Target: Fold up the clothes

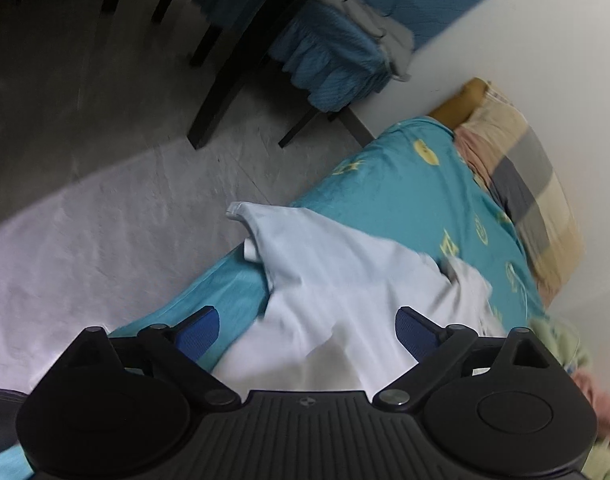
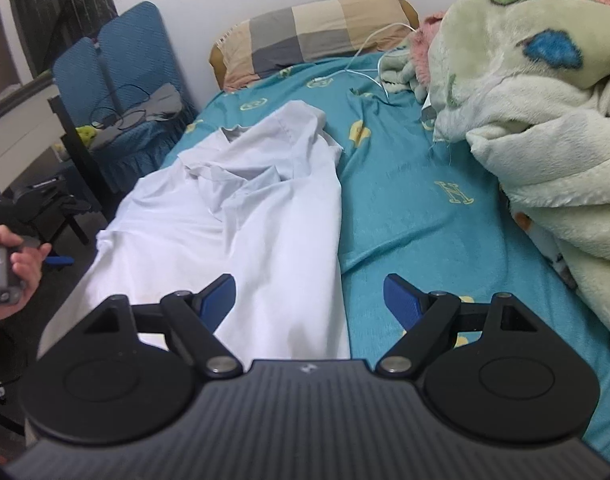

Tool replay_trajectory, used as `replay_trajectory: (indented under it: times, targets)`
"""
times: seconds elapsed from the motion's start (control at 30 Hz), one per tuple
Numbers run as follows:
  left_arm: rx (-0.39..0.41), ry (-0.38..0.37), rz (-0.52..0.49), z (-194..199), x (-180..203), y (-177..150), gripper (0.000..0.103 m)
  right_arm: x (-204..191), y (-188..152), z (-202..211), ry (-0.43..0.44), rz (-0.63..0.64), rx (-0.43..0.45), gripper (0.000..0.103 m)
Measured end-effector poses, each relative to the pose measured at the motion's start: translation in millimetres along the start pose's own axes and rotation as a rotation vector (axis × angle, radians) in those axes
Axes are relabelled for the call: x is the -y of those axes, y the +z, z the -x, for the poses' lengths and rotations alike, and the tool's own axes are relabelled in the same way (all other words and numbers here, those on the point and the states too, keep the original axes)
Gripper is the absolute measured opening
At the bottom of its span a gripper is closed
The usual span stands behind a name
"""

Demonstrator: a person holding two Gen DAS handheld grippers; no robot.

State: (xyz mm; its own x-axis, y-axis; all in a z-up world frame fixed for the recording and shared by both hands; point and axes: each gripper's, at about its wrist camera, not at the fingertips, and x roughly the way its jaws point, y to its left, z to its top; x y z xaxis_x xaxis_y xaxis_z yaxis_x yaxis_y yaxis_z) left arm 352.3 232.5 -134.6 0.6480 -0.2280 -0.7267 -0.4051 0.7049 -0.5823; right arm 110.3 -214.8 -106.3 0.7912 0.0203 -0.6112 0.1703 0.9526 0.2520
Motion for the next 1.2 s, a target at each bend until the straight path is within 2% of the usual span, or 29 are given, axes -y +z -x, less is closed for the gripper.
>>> replay_trajectory:
  times: [0.13,0.2,0.3,0.33,0.37,0.4,0.43,0.57,0.73,0.87,0.93,1.03,1.1,1.2]
  targets:
    - [0.019,0.055,0.019,-39,-2,17,0.094,1,0,-17,-0.018,-0.008,-0.013,0.083]
    - [0.036,0.081,-0.005,-52,1,24,0.09,2,0,-24,-0.023,-0.014,-0.03,0.083]
    - [0.064,0.111,-0.045,-69,6,32,0.075,5,-2,-32,-0.024,-0.027,-0.051,0.083]
    - [0.074,0.106,-0.061,-71,9,33,0.059,5,-2,-33,-0.025,-0.03,-0.054,0.083]
    - [0.087,0.106,-0.094,-72,14,33,0.035,6,-2,-34,-0.026,-0.035,-0.055,0.083]
    - [0.106,0.123,-0.153,-71,21,32,0.023,7,-2,-35,-0.026,-0.039,-0.057,0.083]
    - [0.13,0.142,-0.202,-68,29,31,0.016,7,-2,-36,-0.025,-0.042,-0.058,0.083]
    - [0.249,0.163,-0.358,-44,64,18,0.012,8,-2,-34,0.003,-0.054,-0.064,0.083]
    - [0.416,0.193,-0.724,-2,134,-17,0.011,8,1,-24,0.012,-0.065,-0.035,0.083]
    - [0.506,0.127,-1.054,28,193,-72,0.011,13,4,-17,0.011,-0.091,-0.012,0.083]
    - [0.51,0.06,-1.176,39,216,-107,0.011,16,5,-14,0.007,-0.108,-0.002,0.083]
    - [0.483,-0.033,-1.294,39,239,-160,0.012,21,7,-11,0.003,-0.13,0.01,0.083]
    - [0.452,-0.066,-1.313,27,246,-189,0.012,24,7,-10,0.0,-0.142,0.017,0.083]
    - [0.391,-0.088,-1.283,5,251,-221,0.02,28,7,-10,-0.002,-0.159,0.019,0.083]
